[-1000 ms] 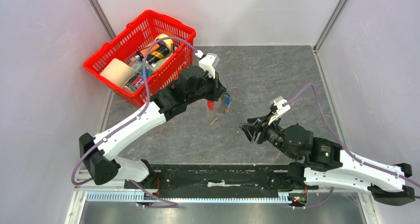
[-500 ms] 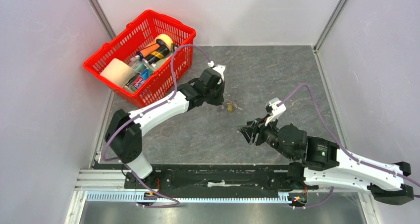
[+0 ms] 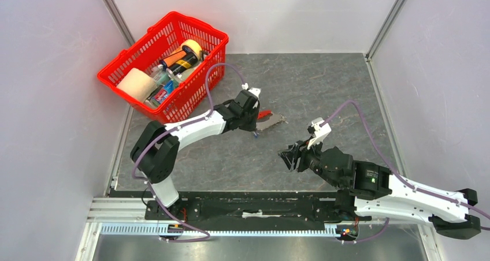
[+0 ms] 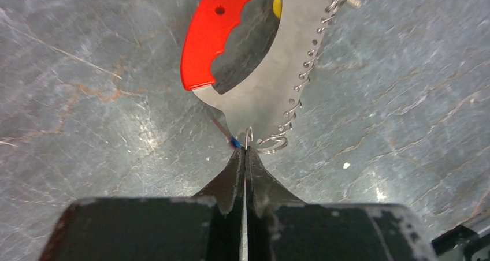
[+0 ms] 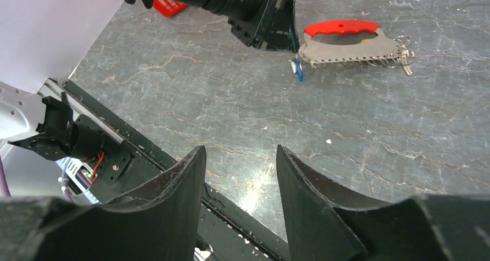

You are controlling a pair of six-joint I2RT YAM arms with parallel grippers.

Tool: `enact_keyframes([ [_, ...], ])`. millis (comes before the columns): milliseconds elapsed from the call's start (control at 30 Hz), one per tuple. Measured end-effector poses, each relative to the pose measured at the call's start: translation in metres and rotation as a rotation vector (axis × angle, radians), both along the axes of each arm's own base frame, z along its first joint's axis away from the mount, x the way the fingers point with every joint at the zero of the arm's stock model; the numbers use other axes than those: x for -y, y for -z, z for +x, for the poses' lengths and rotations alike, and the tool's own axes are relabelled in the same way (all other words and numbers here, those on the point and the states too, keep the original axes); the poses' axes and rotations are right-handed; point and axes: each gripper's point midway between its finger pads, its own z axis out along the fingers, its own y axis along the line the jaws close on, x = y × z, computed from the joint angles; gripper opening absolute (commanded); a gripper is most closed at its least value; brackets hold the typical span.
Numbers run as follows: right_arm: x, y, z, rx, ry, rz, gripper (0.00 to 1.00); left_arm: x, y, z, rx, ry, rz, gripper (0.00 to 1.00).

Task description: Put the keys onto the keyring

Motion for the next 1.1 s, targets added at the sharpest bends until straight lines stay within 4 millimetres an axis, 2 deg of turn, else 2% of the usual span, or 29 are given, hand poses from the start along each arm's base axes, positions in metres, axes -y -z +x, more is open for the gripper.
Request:
enact_keyframes([
  [100, 0.001, 0.004, 0.001, -0.013, 0.013, -0.010, 0.59, -0.003, 0.021, -0.008, -0.033, 0.009, 0.007, 0.02],
  [167, 0.004, 0.009, 0.001, -0.025, 0.028, -0.024, 0.62, -0.008, 0.037, -0.017, -0.061, 0.012, 0.013, 0.06],
  [233, 0.007, 0.014, 0.002, -0.037, 0.047, -0.037, 0.65, -0.013, 0.052, -0.027, -0.091, 0.012, 0.018, 0.17],
  [333, 0.010, 0.018, 0.003, -0.051, 0.069, -0.046, 0.69, -0.021, 0.071, -0.043, -0.145, 0.012, 0.024, 0.42],
  [467, 0.009, 0.025, 0.003, -0.072, 0.078, -0.066, 0.74, -0.013, 0.067, -0.045, -0.147, 0.028, -0.032, 0.80],
  [533, 0.009, 0.030, 0.003, -0.084, 0.081, -0.083, 0.78, -0.010, 0.060, -0.047, -0.142, 0.039, -0.054, 0.84],
  [633, 0.008, 0.037, 0.003, -0.097, 0.085, -0.116, 0.84, -0.008, 0.037, -0.049, -0.117, 0.055, -0.092, 0.85],
  [767, 0.007, 0.038, 0.005, -0.099, 0.091, -0.139, 0.97, -0.005, -0.017, -0.048, -0.034, 0.072, -0.174, 0.86],
  [900, 0.007, 0.027, 0.008, -0.082, 0.104, -0.144, 0.97, -0.002, -0.083, -0.049, 0.076, 0.102, -0.278, 0.87],
  [1033, 0.006, 0.013, 0.012, -0.057, 0.112, -0.152, 0.97, -0.006, -0.124, -0.058, 0.146, 0.135, -0.344, 0.87],
  [1100, 0.005, 0.002, 0.014, -0.041, 0.105, -0.174, 0.97, -0.010, -0.136, -0.063, 0.165, 0.145, -0.357, 0.87],
])
